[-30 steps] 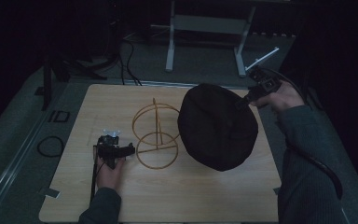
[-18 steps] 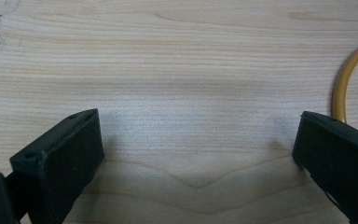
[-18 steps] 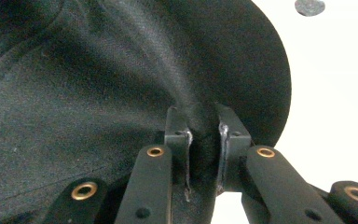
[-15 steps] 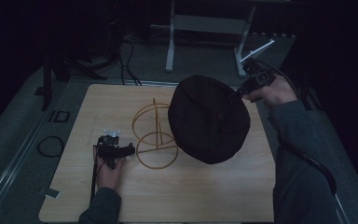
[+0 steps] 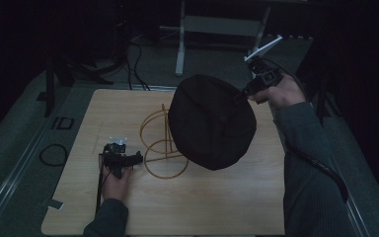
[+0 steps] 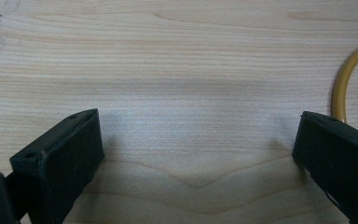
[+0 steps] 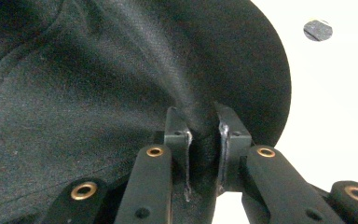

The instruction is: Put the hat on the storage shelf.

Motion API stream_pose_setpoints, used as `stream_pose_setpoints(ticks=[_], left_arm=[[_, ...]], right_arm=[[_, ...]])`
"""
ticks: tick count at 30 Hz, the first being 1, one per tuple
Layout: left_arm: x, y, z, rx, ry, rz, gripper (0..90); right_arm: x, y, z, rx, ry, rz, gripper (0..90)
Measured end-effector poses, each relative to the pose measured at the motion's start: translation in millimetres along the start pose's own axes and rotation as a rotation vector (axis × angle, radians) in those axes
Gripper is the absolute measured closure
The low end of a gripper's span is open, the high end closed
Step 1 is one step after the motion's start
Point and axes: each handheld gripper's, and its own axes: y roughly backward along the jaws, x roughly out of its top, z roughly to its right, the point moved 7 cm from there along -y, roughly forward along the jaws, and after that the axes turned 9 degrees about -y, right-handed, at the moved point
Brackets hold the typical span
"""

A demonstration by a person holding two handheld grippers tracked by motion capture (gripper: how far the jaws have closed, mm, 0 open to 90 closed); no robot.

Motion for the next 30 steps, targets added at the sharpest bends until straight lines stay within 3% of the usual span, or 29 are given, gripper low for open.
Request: stream_pose_setpoints(ticks=[19, 30], left_arm=[[0.0, 0.0, 0.1, -0.001, 0.001, 0.0, 1.3], [0.0, 0.0, 0.1, -0.001, 0.0, 0.0, 1.2]], right_arm=[[15.8, -4.3, -24.1, -0.007, 0.032, 0.004, 77.5], [25.7, -16.2, -41.7, -0.023, 0.054, -0.011, 77.3]])
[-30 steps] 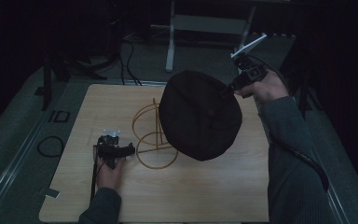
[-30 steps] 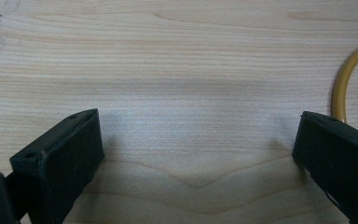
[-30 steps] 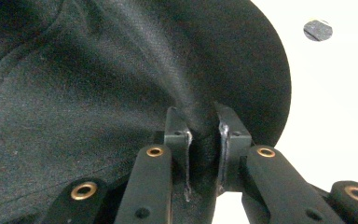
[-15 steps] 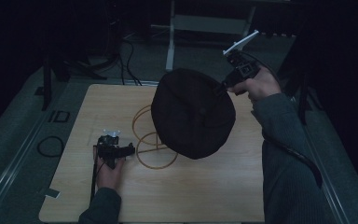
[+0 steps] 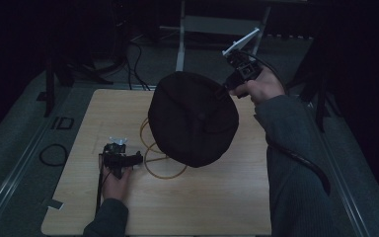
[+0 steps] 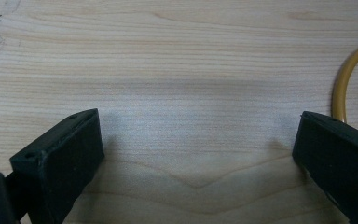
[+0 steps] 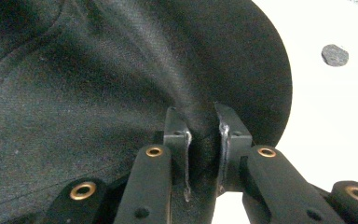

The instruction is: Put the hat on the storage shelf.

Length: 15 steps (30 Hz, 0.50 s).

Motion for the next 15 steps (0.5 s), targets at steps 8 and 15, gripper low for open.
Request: stream_pose_setpoints(ticks=[8, 15], left_arm=[[0.0, 0.1, 0.0, -0.001, 0.0, -0.001, 1.2], [0.0, 0.0, 0.0, 0.0, 0.0, 0.0, 1.2]], right_arm=[[7.6, -10.5, -12.3, 0.005, 0.015, -0.006, 77.2], [12.9, -20.1, -20.3, 0.001, 0.025, -0.013, 76.9]])
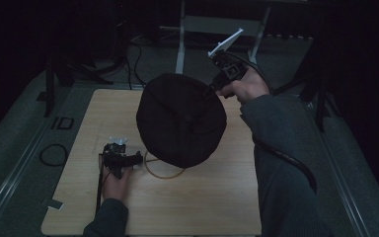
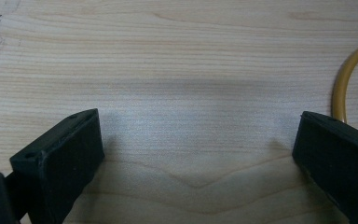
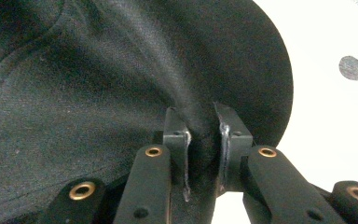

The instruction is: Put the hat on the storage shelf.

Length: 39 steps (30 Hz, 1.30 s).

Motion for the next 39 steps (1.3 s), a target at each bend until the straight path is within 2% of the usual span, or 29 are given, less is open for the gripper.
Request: stream_pose_setpoints(ticks=[16, 20, 25, 31, 39], left_arm=[[0.3, -0.3, 0.2, 0.002, 0.004, 0.003, 1.3], [0.0, 0.0, 0.0, 0.001, 0.0, 0.0, 1.2], [0.0, 0.0, 0.0, 0.0, 0.0, 0.0, 1.3], [-0.1, 0.2, 0.0, -0.001, 0.0, -0.002, 1.2], [-0.1, 0.1, 0.0, -0.001, 0.0, -0.002, 1.2]], right_arm=[[11.8, -27.6, -13.3, -0.032, 0.006, -0.031, 76.3], [16.7, -34.5, -17.9, -0.086, 0.011, -0.04, 75.8], [19.0, -47.1, -22.9, -0.105, 0.013, -0.056, 75.6], [19.9, -63.0, -21.4, -0.127, 0.004, -0.069, 74.8], [19.0, -71.4, -18.2, -0.135, -0.007, -0.059, 73.2]])
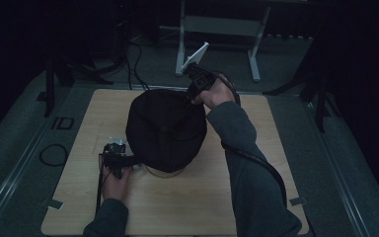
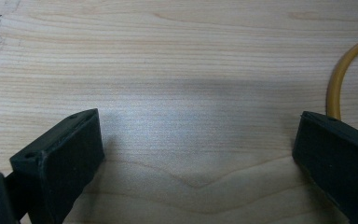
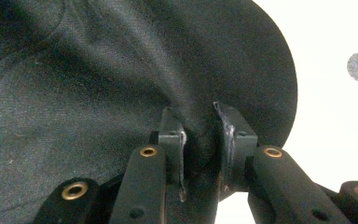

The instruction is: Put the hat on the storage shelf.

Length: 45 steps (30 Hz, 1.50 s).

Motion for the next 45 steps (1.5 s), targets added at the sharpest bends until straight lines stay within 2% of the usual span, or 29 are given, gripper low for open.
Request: stream_pose_setpoints(ticks=[4, 16, 22, 27, 32, 45], left_arm=[[0.0, 0.0, 0.1, 0.0, 0.001, 0.001, 1.3], [0.3, -0.4, 0.3, 0.002, 0.005, 0.006, 1.3], [0.1, -0.1, -0.1, 0.001, -0.001, 0.002, 1.3], [0.4, -0.4, 0.0, 0.003, 0.003, 0.006, 1.3], [0.4, -0.4, 0.2, 0.002, 0.004, 0.006, 1.2], [0.3, -0.2, 0.2, -0.001, 0.003, 0.004, 1.3]], right_arm=[[1.1, -3.3, -1.7, -0.01, 0.022, 0.011, 71.5], [3.5, -10.4, -5.0, 0.01, 0.018, 0.028, 67.6], [5.6, -15.1, -7.8, 0.004, 0.021, 0.033, 66.0], [6.3, -15.1, -3.6, 0.005, 0.003, 0.051, 64.0], [6.0, -13.8, 3.1, -0.017, -0.013, 0.069, 61.8], [-1.2, -13.7, 13.2, -0.013, -0.023, 0.056, 57.8]])
